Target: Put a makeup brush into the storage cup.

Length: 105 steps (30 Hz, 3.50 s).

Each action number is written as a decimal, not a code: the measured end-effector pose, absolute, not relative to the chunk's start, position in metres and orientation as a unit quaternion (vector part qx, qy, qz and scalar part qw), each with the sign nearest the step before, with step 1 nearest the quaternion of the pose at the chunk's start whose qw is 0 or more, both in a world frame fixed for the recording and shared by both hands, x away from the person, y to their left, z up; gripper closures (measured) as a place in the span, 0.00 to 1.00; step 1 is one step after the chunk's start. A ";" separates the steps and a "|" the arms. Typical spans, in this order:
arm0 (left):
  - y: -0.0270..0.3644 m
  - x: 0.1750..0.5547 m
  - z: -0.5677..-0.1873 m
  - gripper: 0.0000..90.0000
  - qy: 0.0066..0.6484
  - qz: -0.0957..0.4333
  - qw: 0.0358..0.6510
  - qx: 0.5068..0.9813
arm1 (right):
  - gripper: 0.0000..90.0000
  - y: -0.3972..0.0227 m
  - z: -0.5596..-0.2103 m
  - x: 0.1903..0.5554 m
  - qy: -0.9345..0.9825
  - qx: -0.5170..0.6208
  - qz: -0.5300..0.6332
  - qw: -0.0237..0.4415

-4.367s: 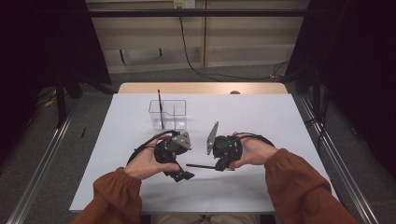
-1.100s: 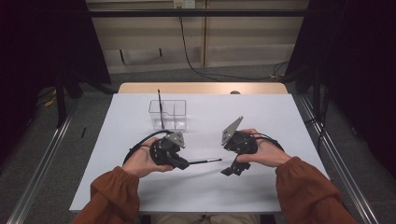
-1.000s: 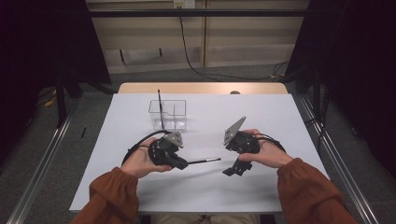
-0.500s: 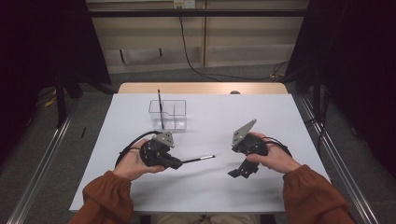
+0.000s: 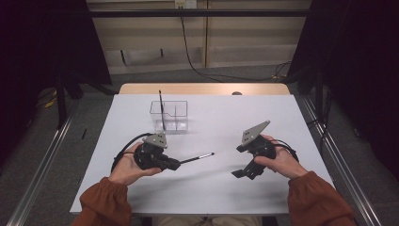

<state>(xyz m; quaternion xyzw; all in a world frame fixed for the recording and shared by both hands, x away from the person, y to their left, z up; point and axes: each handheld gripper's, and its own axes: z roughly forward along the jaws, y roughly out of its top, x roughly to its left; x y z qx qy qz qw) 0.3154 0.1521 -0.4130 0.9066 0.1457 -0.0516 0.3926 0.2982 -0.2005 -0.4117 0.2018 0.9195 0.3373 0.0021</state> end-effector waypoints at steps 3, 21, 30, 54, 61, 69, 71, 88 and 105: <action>0.153 0.314 -0.414 0.93 0.152 -0.050 0.399 0.903 | 0.05 -0.200 -0.413 0.296 0.919 0.207 0.337 0.001; 0.159 0.310 -0.420 0.93 0.164 -0.040 0.465 0.869 | 0.05 -0.204 -0.417 0.292 0.898 0.219 0.382 -0.004; 0.157 0.306 -0.423 0.93 0.159 -0.024 0.501 0.851 | 0.05 -0.198 -0.416 0.287 0.893 0.211 0.397 -0.009; 0.149 0.299 -0.428 0.93 0.154 -0.007 0.562 0.813 | 0.05 -0.194 -0.420 0.279 0.854 0.204 0.478 0.015; 0.147 0.296 -0.427 0.93 0.154 -0.004 0.574 0.804 | 0.03 -0.194 -0.421 0.278 0.829 0.212 0.516 0.021; 0.138 0.294 -0.425 0.93 0.147 0.000 0.584 0.798 | 0.03 -0.192 -0.422 0.277 0.809 0.204 0.550 0.041; 0.136 0.293 -0.424 0.93 0.145 0.004 0.586 0.797 | 0.03 -0.192 -0.421 0.277 0.803 0.199 0.560 0.044; 0.125 0.288 -0.425 0.93 0.129 -0.008 0.592 0.796 | 0.03 -0.191 -0.412 0.277 0.771 0.224 0.596 0.030; 0.117 0.286 -0.430 0.93 0.117 -0.016 0.586 0.802 | 0.61 -0.193 -0.410 0.281 0.762 0.213 0.611 0.011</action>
